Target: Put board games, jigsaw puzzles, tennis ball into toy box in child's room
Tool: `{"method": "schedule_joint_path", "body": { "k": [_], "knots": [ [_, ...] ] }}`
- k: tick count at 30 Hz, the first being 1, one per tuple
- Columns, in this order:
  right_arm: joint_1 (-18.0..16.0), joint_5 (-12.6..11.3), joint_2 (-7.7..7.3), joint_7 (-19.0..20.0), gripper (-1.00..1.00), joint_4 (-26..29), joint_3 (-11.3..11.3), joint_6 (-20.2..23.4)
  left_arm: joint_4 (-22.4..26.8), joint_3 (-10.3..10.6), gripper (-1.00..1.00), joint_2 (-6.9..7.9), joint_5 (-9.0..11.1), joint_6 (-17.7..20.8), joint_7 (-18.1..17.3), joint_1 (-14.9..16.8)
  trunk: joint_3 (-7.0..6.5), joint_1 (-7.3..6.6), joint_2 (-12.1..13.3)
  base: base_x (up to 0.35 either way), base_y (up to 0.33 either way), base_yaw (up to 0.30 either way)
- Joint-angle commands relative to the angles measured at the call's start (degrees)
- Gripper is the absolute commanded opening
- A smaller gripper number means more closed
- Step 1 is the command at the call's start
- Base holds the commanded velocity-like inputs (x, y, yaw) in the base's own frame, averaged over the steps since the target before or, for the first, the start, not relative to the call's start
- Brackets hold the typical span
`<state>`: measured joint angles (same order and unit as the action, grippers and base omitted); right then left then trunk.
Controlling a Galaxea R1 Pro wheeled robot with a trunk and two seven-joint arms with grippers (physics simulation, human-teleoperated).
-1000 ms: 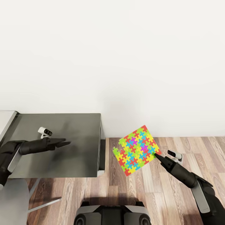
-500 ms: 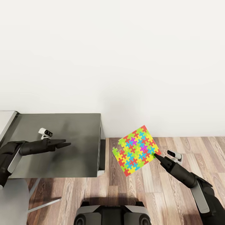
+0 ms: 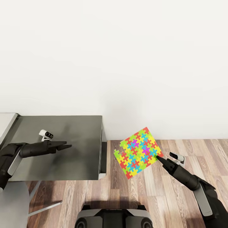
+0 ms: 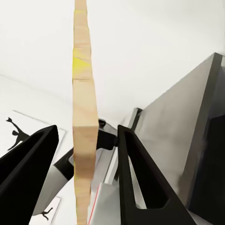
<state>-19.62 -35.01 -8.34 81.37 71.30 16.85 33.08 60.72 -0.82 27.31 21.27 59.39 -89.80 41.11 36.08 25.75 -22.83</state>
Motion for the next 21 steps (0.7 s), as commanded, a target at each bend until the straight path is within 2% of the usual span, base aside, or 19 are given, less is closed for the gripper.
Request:
{"method": "schedule_joint_path", "body": {
  "k": [1, 21],
  "knots": [
    [0.0, -0.2, -0.01, 0.2, -1.00, 0.1, 0.0, 0.6, 0.0, 0.0, 1.00, 0.02, 0.0, 0.6, -0.2, 0.0, -0.02, 0.03, -0.1, 0.000, 0.000, 0.000],
    [0.1, -0.1, -0.01, 0.6, -1.00, 0.7, 0.1, 0.6, 0.0, 0.0, 1.00, 0.05, 0.0, 0.6, -0.2, -0.2, -1.90, 0.03, -0.1, 0.000, 0.000, 0.052]
  ]
}}
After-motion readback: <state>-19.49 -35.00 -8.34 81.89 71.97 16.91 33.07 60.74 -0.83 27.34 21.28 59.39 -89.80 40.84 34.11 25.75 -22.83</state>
